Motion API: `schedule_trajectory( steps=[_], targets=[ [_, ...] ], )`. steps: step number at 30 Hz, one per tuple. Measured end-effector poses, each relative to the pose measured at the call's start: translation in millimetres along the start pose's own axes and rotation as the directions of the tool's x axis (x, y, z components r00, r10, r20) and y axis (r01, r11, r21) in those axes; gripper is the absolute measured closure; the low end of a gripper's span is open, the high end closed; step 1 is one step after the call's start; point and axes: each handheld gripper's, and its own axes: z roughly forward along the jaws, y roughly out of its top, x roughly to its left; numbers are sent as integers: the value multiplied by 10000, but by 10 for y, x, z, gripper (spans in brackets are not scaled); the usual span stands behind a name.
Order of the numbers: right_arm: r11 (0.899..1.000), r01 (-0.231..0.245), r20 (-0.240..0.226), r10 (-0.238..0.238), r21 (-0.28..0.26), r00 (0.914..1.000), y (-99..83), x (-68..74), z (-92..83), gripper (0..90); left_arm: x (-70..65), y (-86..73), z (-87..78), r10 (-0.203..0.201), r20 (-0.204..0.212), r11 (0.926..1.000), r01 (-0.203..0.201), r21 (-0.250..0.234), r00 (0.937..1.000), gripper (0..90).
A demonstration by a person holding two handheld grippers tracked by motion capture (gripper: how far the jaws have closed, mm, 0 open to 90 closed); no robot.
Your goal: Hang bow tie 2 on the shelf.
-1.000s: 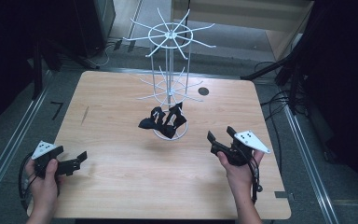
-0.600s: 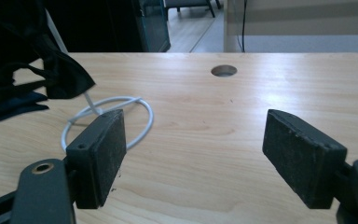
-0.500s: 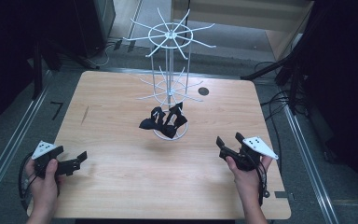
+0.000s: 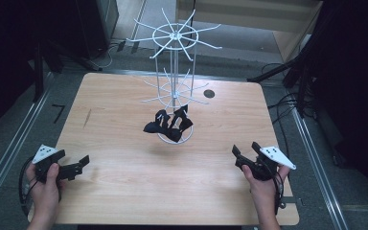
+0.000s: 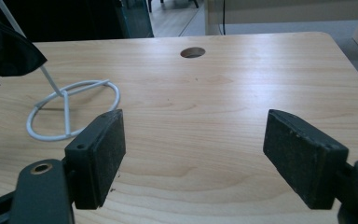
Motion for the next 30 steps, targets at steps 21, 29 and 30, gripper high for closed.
schedule_trajectory(
  steps=[21, 29, 30],
  targets=[
    [9994, -2, 668, -20, 338, 9978, -192, -346, -241, 214, 0, 0, -1, -2, 0, 10000, 2, -10, 10000, 0],
    [9989, -104, 859, 65, 447, 9963, -255, -461, -321, 213, -1, 0, -1, 7, -2, 10000, -7, -3, 10000, 0],
    [9989, -110, 884, 69, 462, 9961, -261, -475, -334, 213, -1, 0, -1, 7, -2, 10000, -7, -5, 10000, 0]
  ],
)
